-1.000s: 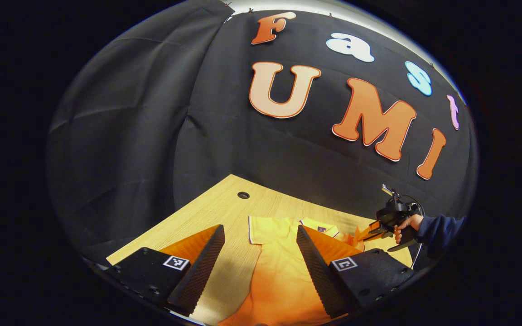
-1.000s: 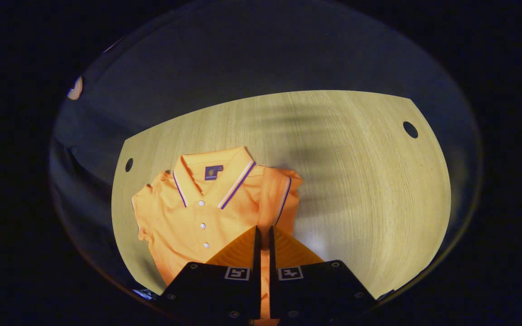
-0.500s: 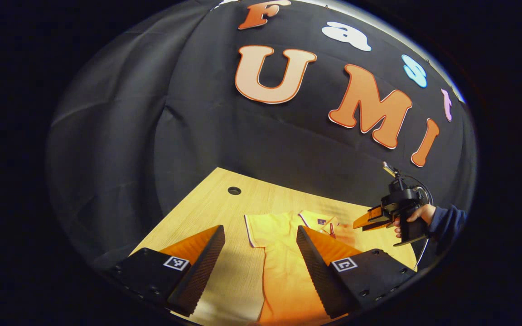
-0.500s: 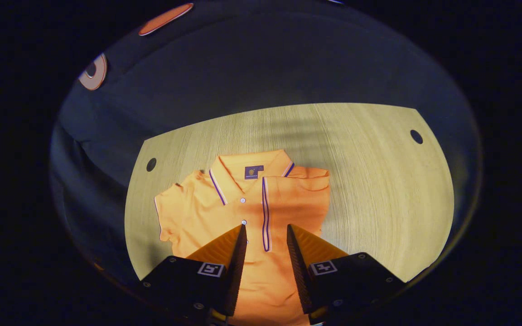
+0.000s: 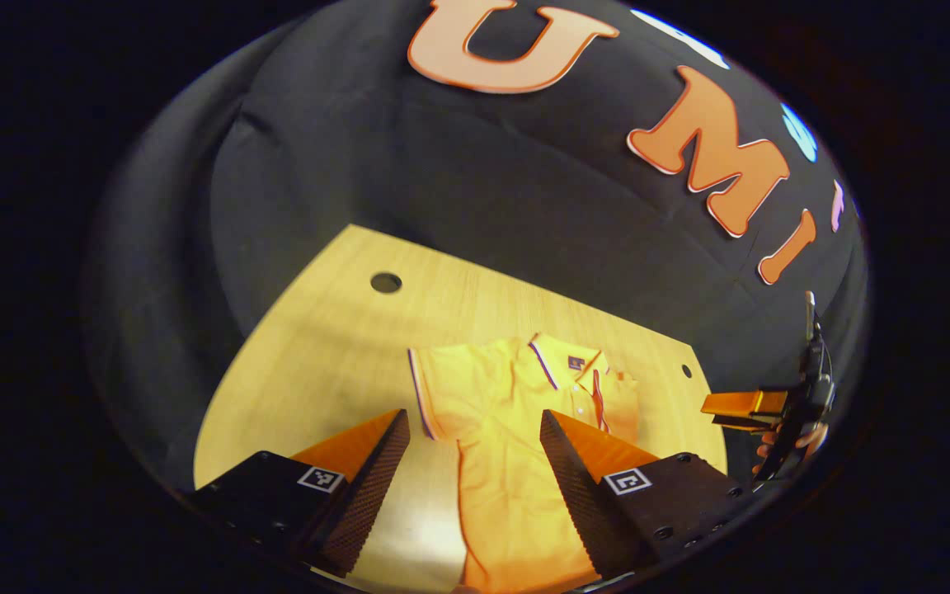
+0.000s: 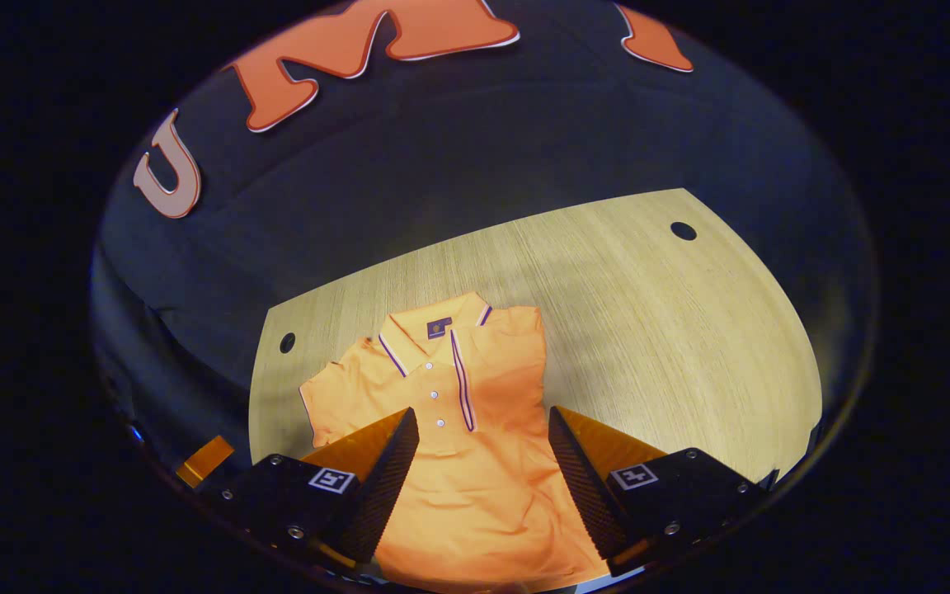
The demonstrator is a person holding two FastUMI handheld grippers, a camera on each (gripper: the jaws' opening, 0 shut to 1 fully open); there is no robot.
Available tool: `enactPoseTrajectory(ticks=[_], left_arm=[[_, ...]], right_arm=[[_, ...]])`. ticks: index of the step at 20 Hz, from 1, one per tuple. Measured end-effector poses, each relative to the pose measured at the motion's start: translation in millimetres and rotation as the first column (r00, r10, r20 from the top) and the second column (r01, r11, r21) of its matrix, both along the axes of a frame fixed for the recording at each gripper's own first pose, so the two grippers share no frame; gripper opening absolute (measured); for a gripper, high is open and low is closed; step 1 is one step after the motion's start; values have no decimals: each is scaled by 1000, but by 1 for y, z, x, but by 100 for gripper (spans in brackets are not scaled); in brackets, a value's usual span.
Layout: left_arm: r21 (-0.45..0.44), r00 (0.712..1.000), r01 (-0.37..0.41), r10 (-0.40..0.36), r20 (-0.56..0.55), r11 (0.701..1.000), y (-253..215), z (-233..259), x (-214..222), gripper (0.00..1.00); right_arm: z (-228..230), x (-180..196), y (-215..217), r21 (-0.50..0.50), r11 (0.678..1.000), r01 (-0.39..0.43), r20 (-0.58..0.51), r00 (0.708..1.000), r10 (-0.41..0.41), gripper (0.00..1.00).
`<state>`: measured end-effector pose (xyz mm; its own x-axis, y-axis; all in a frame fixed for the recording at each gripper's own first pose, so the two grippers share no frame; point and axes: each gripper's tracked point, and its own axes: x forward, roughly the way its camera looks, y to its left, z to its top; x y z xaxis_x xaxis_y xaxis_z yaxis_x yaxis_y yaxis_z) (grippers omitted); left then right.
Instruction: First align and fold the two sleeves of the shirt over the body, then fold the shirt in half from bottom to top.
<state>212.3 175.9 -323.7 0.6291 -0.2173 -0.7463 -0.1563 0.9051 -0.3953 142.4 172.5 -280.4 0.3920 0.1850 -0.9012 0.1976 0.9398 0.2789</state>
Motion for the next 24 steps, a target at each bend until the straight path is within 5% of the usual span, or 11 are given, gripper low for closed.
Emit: enactPoseTrajectory(ticks=[6,15,24], left_arm=[[-63,977,-40,26,-213,997,-18,-53,25,98],[61,906,44,-14,-422,997,-16,-126,69,98],[192,860,74,34,-508,979,8,-179,90,98]], right_arm=[[9,-42,-51,-42,998,46,24,999,-45,99],[21,-82,-99,-57,995,87,53,995,-84,99],[28,-104,-124,-58,992,114,95,990,-108,99]])
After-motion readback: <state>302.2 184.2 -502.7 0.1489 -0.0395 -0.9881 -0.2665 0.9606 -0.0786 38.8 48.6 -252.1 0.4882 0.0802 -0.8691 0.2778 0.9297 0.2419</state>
